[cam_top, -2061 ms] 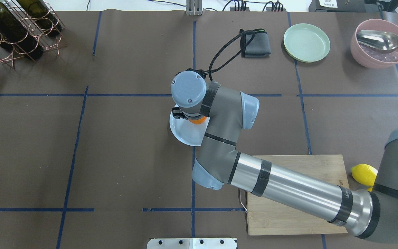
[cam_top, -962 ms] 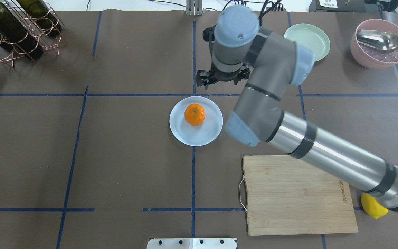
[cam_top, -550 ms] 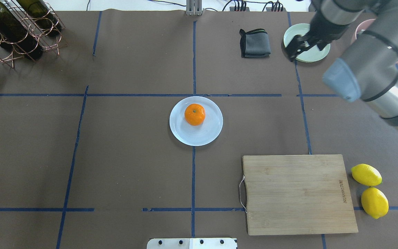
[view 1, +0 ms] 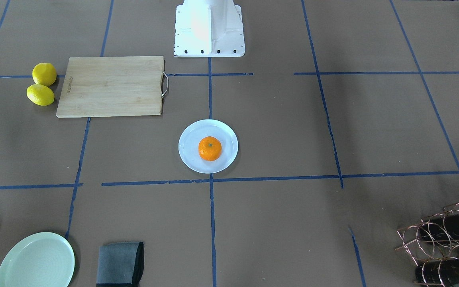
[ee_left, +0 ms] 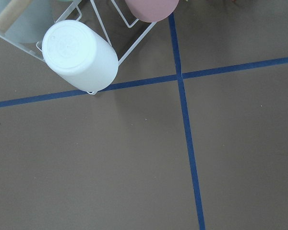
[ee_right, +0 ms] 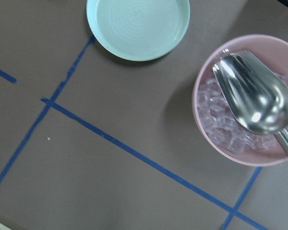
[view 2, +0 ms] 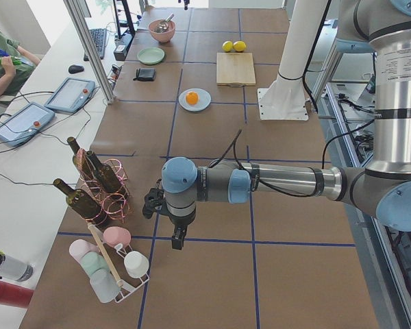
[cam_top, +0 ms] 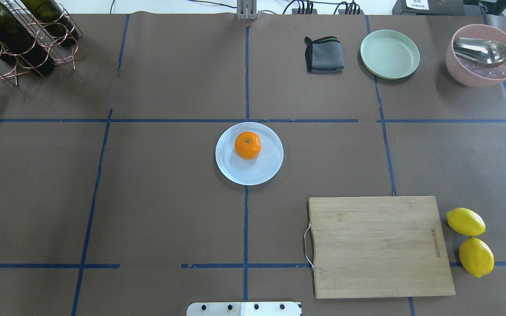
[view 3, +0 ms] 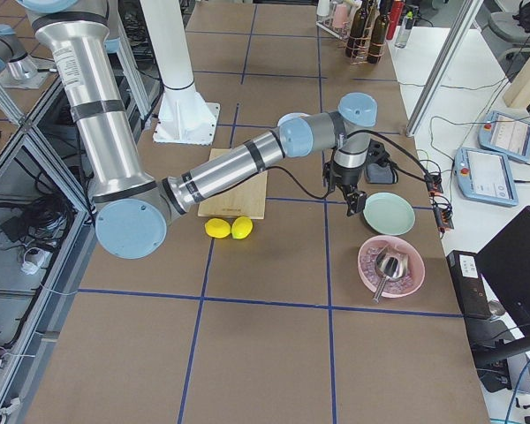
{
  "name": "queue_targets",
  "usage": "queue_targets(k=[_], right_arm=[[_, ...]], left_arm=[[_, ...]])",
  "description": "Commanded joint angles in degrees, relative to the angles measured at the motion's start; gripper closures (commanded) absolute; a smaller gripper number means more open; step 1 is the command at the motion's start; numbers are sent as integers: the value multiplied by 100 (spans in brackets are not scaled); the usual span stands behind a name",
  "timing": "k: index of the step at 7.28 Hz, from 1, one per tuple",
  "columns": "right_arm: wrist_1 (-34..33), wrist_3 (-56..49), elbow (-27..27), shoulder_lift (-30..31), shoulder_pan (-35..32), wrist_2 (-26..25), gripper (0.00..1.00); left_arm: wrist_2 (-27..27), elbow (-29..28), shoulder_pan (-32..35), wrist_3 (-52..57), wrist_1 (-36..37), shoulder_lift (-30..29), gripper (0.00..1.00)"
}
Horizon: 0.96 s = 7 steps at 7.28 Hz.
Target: Pick orange to plate
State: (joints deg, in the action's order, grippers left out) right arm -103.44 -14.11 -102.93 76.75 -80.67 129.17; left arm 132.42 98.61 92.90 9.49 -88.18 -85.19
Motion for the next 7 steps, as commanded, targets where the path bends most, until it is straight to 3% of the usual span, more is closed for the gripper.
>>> queue_targets(k=[1, 3, 7], right_arm=[[8, -294, 88, 995, -684, -32, 0], [17, -268, 176, 1744, -837, -33, 0], [17, -224, 221, 1940, -845, 3, 0]], left_arm=[[-5, 53, 0, 0, 2, -7, 0], [-5, 53, 0, 17, 2, -15, 0], [-5, 211, 0, 26, 64, 54, 0]])
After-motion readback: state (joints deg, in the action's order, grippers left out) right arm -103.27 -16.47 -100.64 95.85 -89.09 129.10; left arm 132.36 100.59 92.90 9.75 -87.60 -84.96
